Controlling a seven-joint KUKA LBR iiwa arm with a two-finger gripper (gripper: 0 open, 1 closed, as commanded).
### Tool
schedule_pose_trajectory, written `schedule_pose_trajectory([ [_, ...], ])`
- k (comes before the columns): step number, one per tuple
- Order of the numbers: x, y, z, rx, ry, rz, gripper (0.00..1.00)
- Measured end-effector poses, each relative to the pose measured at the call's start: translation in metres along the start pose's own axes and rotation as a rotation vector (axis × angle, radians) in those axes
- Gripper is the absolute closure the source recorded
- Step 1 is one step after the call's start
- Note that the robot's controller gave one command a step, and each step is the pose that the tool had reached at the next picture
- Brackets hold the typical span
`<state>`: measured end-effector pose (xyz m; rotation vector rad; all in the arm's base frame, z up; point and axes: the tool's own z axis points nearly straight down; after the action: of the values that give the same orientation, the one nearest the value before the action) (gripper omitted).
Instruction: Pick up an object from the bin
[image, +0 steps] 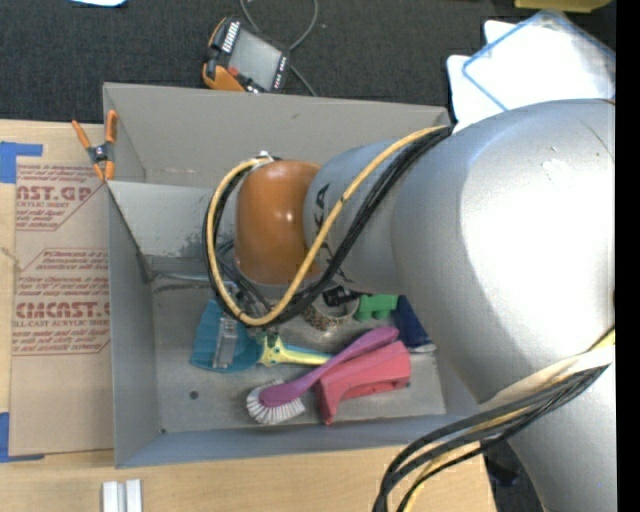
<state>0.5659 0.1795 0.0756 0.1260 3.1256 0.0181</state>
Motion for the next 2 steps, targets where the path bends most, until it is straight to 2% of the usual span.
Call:
schedule_pose_trajectory([
  [1,0.000,0.000,0.000,0.000,0.000,0.000,1.00],
  [2,-0.004,-0.014,-0.004,-0.011,-0.008,-0.014,1.00],
])
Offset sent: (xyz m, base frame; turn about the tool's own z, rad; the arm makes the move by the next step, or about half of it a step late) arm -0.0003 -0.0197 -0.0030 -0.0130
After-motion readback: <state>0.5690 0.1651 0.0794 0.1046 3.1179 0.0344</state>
